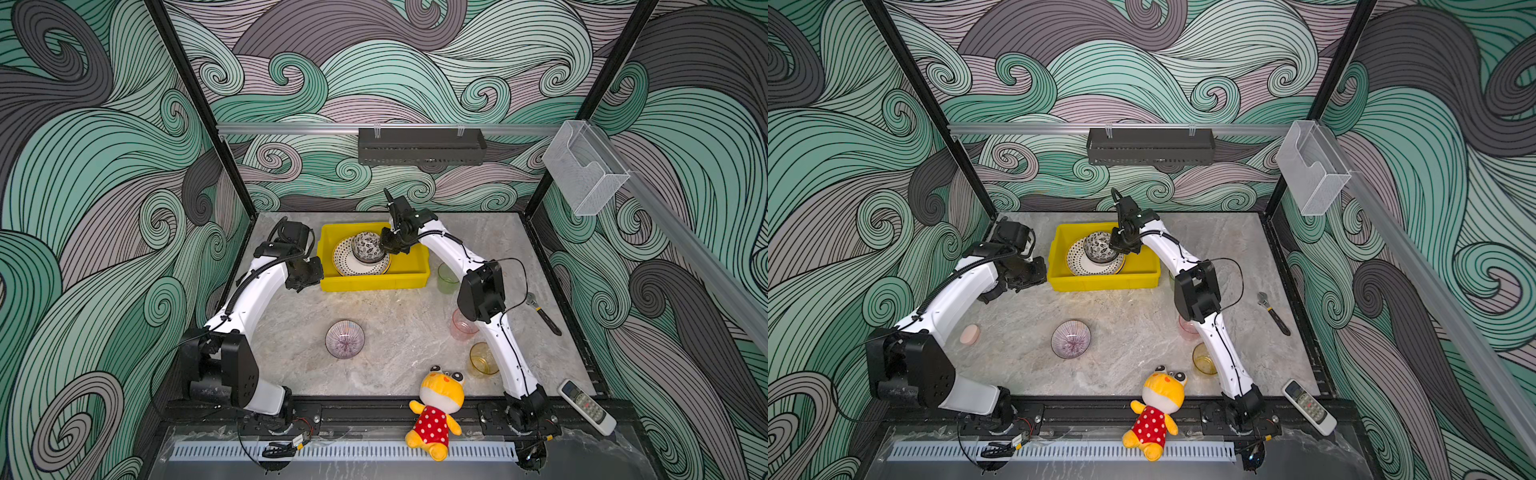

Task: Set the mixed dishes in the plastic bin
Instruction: 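Lower the leaf-patterned bowl with the right gripper onto the blue floral bowl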

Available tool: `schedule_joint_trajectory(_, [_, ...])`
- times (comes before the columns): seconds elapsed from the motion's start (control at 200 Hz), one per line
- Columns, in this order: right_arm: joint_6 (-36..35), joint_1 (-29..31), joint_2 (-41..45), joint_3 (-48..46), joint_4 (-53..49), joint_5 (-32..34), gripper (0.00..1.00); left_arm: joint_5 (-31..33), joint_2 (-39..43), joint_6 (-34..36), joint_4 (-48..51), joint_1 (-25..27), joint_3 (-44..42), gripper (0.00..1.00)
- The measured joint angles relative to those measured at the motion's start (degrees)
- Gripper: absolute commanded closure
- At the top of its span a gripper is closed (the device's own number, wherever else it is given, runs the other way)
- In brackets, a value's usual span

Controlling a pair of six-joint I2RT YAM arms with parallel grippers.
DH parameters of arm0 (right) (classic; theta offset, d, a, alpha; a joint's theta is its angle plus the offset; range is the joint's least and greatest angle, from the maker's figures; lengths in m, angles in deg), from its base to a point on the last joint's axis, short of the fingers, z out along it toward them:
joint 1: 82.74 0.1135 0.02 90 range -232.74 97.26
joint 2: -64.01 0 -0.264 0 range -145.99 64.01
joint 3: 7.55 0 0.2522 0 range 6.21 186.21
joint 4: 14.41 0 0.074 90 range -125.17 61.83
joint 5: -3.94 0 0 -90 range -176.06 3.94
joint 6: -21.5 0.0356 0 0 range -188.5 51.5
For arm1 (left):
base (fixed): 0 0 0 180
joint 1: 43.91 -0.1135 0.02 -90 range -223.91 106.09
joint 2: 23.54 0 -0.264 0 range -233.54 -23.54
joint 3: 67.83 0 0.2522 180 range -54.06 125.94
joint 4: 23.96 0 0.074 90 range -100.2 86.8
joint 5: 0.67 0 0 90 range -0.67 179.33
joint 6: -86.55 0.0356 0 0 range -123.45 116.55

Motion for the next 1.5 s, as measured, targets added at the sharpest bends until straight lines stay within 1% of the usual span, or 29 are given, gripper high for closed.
schedule_joint_trajectory(0.305, [0.5,0.0,0.0,0.0,0.1,-0.1,0.87,-0.1,0.0,0.0,0.0,-0.1,-0.1,0.75])
schedule_joint_trajectory(0.541, [0.6,0.0,0.0,0.3,0.2,-0.2,0.86,-0.3,0.0,0.0,0.0,-0.2,-0.2,0.75])
schedule_joint_trajectory(0.631, [0.5,0.0,0.0,0.5,0.2,-0.2,0.84,-0.4,0.0,0.0,0.0,-0.4,-0.2,0.75])
schedule_joint_trajectory(0.896, [0.6,0.0,0.0,0.6,0.5,-0.3,0.83,-0.7,0.0,0.0,0.0,-0.5,-0.2,0.75])
schedule_joint_trajectory(0.966, [0.6,0.0,0.0,0.6,0.5,-0.3,0.81,-0.8,0.0,0.0,0.0,-0.5,-0.2,0.75])
schedule_joint_trajectory(1.337, [0.5,0.0,0.6,0.6,0.5,-0.3,0.78,-1.3,0.9,0.0,-0.1,-0.5,-0.3,0.75])
schedule_joint_trajectory(1.502, [0.5,0.0,0.9,0.6,0.5,-0.3,0.78,-1.5,1.0,0.0,-0.3,-0.5,-1.0,0.75])
